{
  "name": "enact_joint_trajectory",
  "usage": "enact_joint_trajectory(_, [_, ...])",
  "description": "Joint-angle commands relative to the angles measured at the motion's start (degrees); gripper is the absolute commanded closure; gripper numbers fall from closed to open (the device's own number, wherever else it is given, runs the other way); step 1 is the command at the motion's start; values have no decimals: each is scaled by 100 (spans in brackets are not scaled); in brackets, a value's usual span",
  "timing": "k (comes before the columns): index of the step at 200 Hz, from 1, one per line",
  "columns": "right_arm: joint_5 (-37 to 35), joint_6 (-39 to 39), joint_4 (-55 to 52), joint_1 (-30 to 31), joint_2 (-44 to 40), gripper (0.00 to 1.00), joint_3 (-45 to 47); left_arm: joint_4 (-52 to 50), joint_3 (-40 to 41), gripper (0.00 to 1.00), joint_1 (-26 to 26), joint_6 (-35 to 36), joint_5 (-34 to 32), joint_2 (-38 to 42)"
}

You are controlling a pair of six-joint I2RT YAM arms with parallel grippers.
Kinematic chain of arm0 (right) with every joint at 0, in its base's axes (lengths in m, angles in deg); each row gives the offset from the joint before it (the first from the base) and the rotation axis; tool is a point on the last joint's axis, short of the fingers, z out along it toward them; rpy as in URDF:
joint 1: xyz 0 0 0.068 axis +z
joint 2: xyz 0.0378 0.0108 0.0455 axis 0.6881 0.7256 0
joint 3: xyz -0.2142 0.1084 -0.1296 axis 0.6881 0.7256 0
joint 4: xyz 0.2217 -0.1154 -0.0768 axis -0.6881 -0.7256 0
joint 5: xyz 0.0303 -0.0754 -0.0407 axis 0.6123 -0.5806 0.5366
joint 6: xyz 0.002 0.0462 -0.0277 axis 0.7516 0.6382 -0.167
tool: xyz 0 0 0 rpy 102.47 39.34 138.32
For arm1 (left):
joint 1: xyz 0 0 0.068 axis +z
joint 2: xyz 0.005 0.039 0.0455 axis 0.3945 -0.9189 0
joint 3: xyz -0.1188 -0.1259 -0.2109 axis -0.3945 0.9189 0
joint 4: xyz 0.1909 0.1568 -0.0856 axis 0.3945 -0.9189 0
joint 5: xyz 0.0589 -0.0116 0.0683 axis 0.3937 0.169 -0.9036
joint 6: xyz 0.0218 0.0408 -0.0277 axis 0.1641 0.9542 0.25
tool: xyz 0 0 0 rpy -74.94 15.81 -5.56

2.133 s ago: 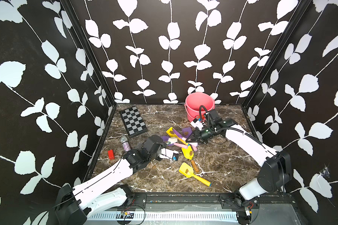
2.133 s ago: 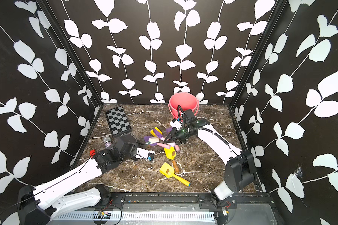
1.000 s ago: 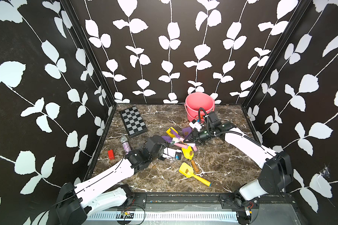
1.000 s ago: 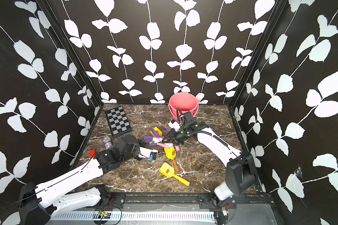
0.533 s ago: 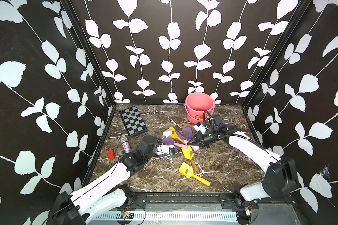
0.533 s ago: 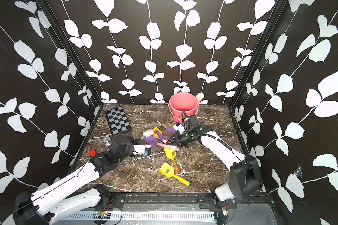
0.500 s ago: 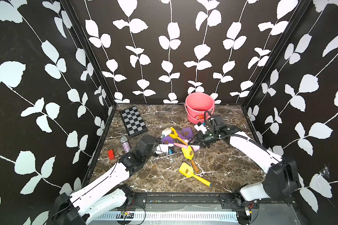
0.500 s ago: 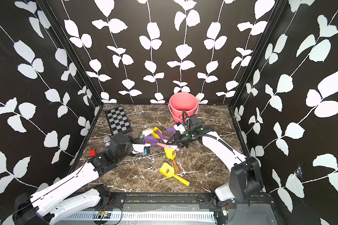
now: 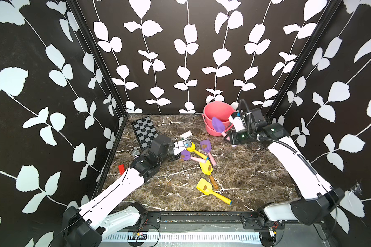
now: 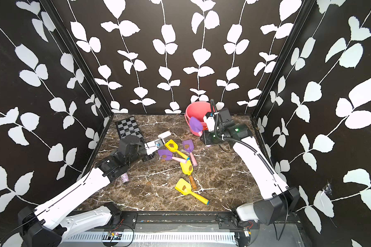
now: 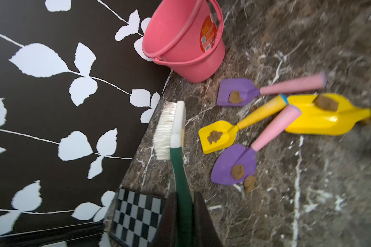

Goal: Brush the soil off the hand trowel and place it into the bucket
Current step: Place the hand trowel in the bucket.

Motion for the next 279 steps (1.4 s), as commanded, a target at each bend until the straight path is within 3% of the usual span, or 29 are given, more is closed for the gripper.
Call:
enact_joint_trajectory(1, [-1530,-1076,-341,-57,451,100,-660,-199,-381,100,15,-1301,407,-158])
enact_joint_trajectory(64, [-1856,-1856,-657,-213,2661,100,-3161,-42,-544,100,18,-1936,-224,-503])
enact_joint_trajectory(113, [-2385,-2134,-1218,-230,4292,100,-5185,-49,-516,100,20,-2034,11,-484])
enact_joint_trajectory(155, [-2392,-2400,-537,-242,4741,100,-5197,-79,-526,100,27,-2025,106,-480])
enact_joint_trajectory(188, [-2626,-2576,-468,-289,5041,100,-5315,-87,-492,100,22,-2016,138,-488])
enact_joint_trajectory(279, [-2424,-2855,-69,-375,5762,100,-5683,-102,-518,100,20,-1999,214,-561])
